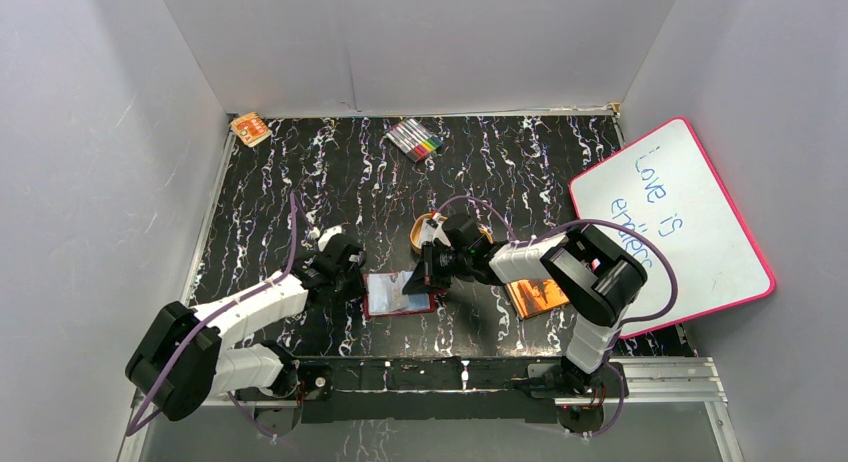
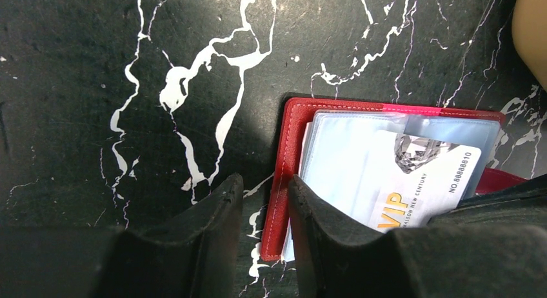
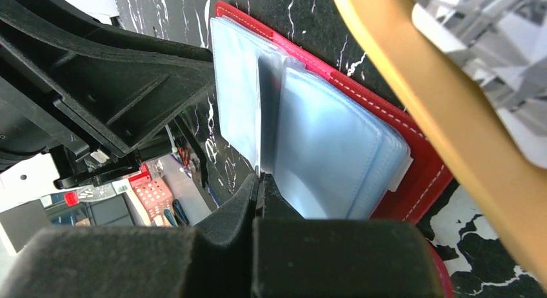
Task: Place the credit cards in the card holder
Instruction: Insert the credit card into the card holder.
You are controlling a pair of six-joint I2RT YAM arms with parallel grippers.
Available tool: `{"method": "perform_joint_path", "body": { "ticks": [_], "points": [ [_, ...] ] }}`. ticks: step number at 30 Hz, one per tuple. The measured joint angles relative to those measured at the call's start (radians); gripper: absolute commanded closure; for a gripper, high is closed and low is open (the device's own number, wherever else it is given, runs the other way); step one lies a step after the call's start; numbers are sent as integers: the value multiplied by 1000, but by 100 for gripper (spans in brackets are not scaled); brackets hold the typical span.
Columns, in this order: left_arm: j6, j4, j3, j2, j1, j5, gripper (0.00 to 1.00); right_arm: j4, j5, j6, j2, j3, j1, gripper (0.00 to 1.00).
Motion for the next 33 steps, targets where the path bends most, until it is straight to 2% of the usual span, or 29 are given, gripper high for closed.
{"method": "perform_joint_path", "body": {
  "ticks": [33],
  "points": [
    [-34, 70, -32, -14, 7, 37, 71, 69, 49, 81, 50, -1, 25, 100]
  ]
}}
